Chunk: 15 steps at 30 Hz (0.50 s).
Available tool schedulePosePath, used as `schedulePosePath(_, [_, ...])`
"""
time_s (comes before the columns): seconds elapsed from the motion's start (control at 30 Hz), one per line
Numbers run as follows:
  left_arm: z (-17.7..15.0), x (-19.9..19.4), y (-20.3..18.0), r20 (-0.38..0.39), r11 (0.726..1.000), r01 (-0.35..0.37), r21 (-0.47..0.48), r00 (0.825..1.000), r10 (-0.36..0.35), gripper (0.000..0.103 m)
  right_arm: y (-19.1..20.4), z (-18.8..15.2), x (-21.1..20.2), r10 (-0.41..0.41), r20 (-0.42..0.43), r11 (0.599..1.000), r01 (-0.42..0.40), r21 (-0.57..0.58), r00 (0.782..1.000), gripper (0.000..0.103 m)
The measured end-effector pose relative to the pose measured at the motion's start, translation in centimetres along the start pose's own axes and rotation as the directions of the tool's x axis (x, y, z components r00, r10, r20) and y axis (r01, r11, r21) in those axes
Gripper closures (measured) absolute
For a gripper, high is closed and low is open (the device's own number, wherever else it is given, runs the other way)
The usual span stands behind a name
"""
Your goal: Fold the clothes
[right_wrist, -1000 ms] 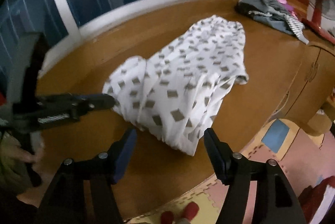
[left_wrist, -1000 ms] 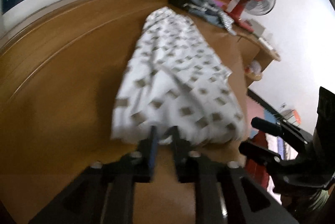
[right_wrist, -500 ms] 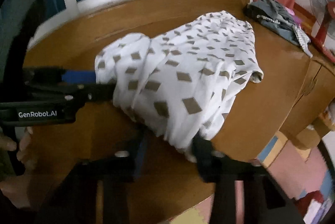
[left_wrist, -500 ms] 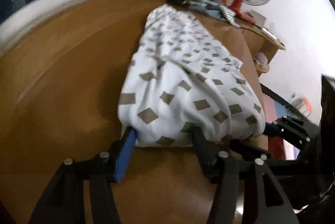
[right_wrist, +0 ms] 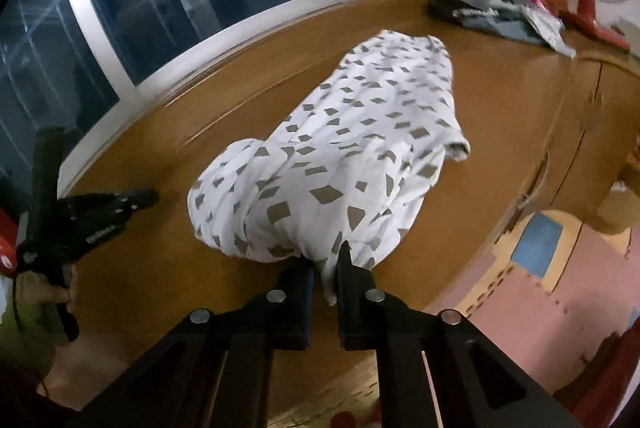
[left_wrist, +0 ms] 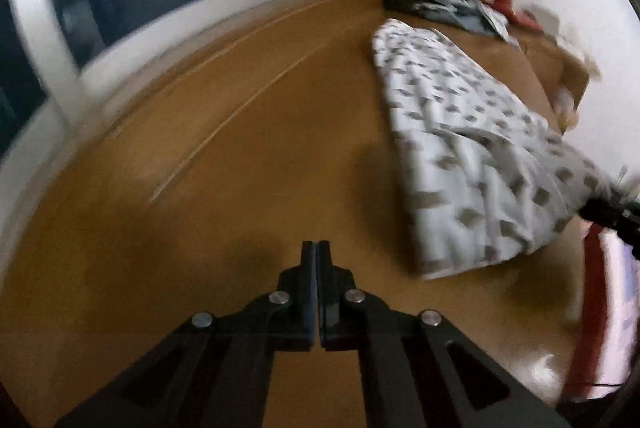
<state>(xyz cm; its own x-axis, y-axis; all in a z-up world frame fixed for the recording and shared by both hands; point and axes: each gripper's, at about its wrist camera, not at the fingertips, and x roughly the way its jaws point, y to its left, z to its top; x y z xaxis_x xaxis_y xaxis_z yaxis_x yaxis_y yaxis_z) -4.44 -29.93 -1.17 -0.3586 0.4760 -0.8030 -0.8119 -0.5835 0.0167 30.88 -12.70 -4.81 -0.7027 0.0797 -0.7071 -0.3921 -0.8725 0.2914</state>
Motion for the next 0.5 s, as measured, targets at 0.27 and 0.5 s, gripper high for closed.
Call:
schedulePosePath(0.27, [-0.7, 0.1, -4.8, 0.008, 0.950, 0.246, 0.192, 0.968, -0.252, 0.048, -0.3, 0.7, 0.4, 0.089, -0.004, 0.992, -0.088, 0.086, 0.996, 0.093])
schedulePosePath(0.5, [-1.3, 3.4, -8.5, 0.016, 0.930, 0.163, 0.329, 0.984, -0.178, 0.048, -0.8, 1.5, 0.0, 0.089, 0.008, 0.987, -0.089, 0.133, 0.996, 0.093])
